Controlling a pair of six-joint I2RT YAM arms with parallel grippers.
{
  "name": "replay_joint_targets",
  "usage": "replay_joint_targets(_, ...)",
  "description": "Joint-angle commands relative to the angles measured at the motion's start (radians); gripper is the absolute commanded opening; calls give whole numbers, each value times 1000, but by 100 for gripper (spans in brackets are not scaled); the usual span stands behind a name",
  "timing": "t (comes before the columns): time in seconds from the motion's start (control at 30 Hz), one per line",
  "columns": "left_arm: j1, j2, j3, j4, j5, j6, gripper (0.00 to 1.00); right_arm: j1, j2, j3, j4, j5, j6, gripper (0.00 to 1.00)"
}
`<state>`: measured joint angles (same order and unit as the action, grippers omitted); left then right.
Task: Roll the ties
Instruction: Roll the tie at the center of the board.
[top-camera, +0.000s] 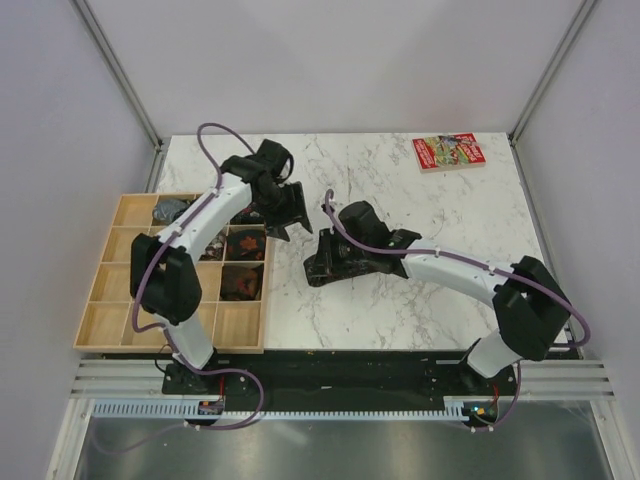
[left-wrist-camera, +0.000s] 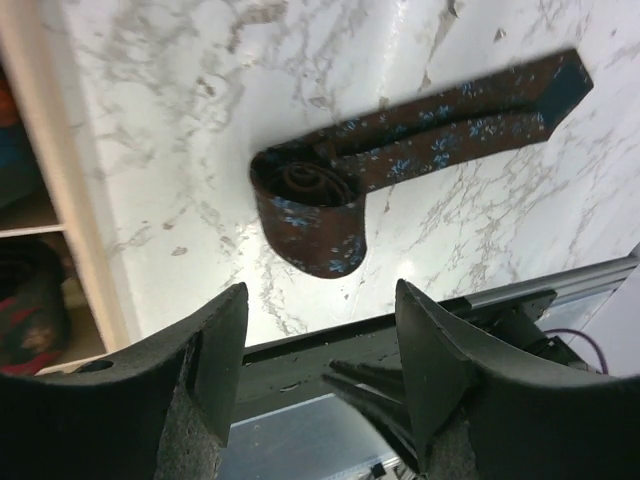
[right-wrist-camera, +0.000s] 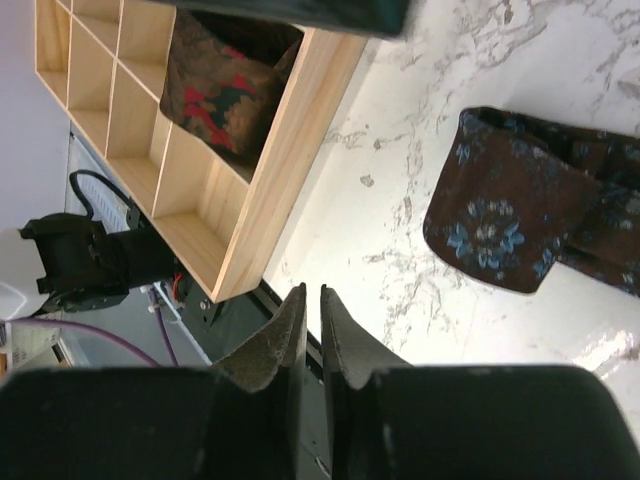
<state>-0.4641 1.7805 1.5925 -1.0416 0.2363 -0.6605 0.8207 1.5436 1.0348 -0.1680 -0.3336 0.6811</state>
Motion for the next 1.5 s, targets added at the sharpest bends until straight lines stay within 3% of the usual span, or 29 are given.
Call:
replay_joint_targets(0.0, 87, -99, -55, -8, -32, 68, 66, 0, 75, 93, 21, 13, -9, 17)
replay_joint_targets(0.33, 163, -173, -189, 31, -22, 94, 66, -17, 220, 157, 9, 5, -75, 14)
replay_joint_targets(1.0, 159, -245, -316, 178, 110, 79, 64, -218, 248, -47, 53, -53, -179, 11)
replay_joint_targets(1.47, 19, -165, -423, 458, 163, 26, 64, -302, 265, -173, 162, -100, -186, 9)
